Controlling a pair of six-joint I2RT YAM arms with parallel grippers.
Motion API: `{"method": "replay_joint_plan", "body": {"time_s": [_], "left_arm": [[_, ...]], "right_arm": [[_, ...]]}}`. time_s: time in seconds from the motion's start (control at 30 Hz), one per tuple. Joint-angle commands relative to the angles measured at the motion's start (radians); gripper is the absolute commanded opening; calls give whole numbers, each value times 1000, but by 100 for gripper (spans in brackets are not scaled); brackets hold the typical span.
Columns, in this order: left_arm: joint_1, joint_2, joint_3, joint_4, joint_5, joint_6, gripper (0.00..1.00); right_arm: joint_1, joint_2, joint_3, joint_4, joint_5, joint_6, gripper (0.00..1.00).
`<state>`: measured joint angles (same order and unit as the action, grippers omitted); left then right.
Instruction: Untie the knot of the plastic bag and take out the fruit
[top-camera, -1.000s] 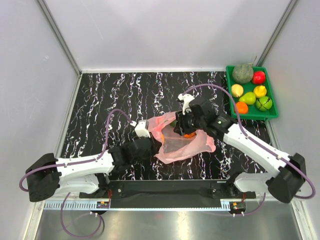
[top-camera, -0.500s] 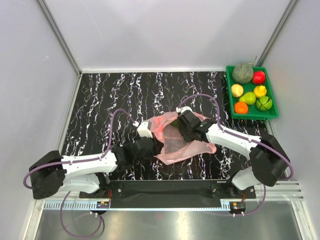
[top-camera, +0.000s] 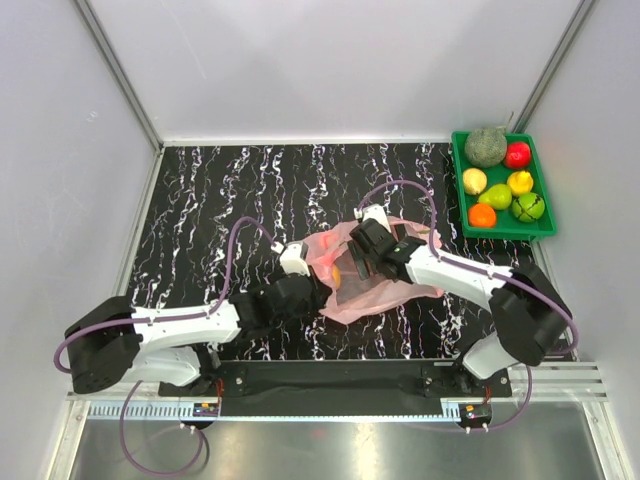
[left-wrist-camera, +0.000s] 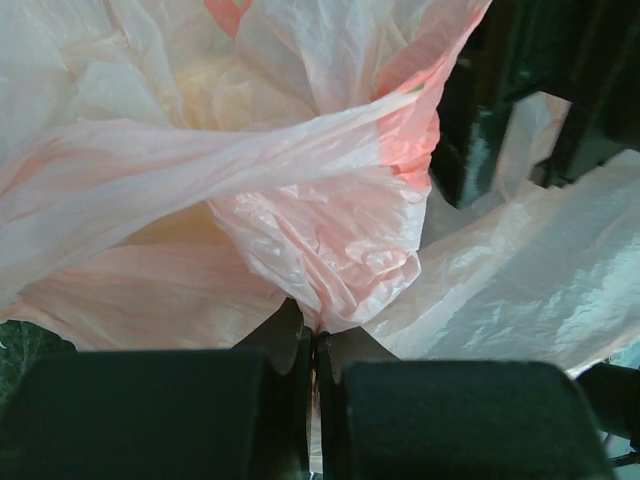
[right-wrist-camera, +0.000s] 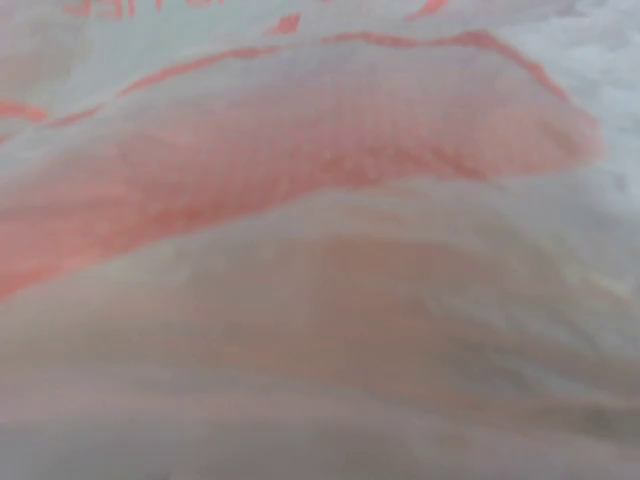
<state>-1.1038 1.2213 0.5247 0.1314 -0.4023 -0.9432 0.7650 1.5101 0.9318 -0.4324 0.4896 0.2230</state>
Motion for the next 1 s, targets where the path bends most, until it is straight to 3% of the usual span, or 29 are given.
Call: {"method": "replay_joint_plan", "body": {"time_s": [0.0, 0.07, 0.23, 0.47, 0.6, 0.7, 0.73, 0.83, 0.97], "left_arm": [[-5, 4, 38, 68, -1, 0, 0], [-5, 0, 34, 68, 0, -2, 0], [-4, -5, 31, 66, 0, -3, 0], [-5, -22, 21, 65, -3, -8, 0], [-5, -22, 18, 62, -9, -9, 0], [-5, -13, 24, 62, -7, -9, 0], [-5, -8, 26, 62, -6, -9, 0], [-5, -5, 37, 62, -6, -8, 0], [-4, -14, 50, 51, -24, 4, 0]], "right_arm": [[7, 56, 54, 41, 121, 4, 100], [-3, 103, 99, 6, 214, 44, 100], [-36, 183, 159, -11, 283, 91, 100], [-133, 239, 130, 76, 124, 101, 97], [-135, 197, 96, 118, 49, 93, 78], [-135, 136, 78, 113, -29, 81, 54], [-135, 121, 84, 98, -58, 76, 39], [-133, -2, 88, 51, -218, 73, 16], [-133, -157, 70, 31, -544, 50, 11]]}}
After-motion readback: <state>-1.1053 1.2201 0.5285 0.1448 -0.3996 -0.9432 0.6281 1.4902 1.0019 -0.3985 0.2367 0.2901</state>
